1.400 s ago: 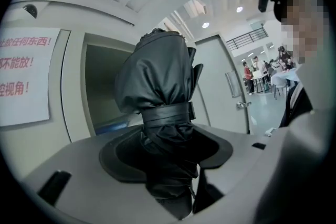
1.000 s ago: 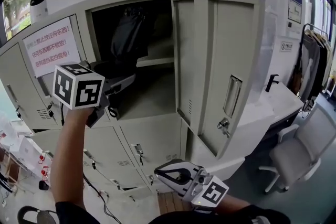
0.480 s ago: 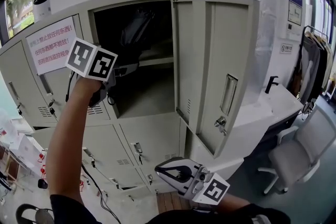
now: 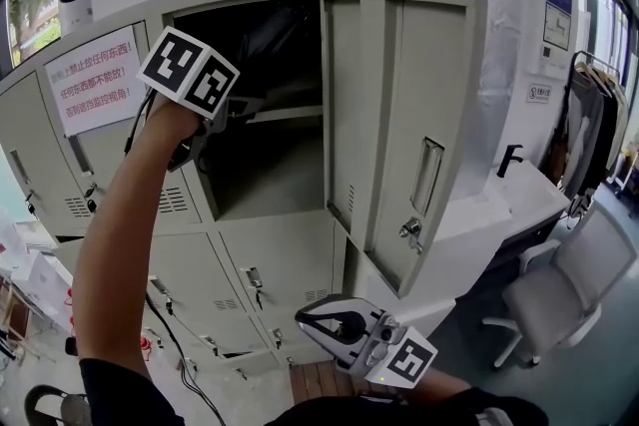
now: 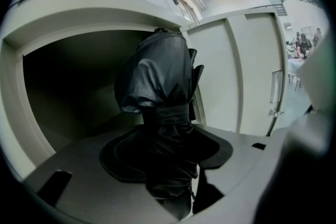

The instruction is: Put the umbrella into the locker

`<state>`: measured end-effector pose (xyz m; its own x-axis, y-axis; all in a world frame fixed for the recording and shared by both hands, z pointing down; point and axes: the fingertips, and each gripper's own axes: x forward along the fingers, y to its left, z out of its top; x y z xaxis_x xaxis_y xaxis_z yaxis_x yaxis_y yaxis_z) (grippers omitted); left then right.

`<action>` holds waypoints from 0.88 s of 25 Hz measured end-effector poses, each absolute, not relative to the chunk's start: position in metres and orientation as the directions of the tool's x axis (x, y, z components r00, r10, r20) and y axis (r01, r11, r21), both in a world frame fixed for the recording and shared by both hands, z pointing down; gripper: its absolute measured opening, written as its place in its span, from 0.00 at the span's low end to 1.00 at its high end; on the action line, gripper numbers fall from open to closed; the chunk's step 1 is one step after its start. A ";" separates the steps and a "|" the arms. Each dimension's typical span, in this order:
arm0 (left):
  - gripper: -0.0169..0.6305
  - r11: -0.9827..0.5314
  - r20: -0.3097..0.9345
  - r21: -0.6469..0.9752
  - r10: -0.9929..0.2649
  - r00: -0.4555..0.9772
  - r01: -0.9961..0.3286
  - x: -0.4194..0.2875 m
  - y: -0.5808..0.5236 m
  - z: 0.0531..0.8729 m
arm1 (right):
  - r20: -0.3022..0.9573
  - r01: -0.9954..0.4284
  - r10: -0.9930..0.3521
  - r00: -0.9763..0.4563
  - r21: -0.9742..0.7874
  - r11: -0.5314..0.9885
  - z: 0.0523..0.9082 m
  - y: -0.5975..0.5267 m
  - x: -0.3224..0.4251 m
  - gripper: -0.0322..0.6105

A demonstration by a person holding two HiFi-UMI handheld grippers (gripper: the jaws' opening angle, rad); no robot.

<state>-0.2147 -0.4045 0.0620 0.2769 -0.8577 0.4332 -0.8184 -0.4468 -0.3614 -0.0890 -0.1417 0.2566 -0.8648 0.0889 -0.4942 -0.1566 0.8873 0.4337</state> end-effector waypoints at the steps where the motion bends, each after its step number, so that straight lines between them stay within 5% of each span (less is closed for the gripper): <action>1: 0.42 -0.449 0.436 -0.365 -0.857 0.276 -0.816 -0.214 -0.404 0.062 | -0.494 -0.157 0.088 -0.865 0.434 0.887 0.257 -0.141 -0.088 0.07; 22: 0.42 -0.391 0.488 -0.412 -0.858 0.163 -0.823 -0.223 -0.450 0.053 | -0.515 -0.178 0.076 -0.854 0.427 0.887 0.253 -0.142 -0.083 0.07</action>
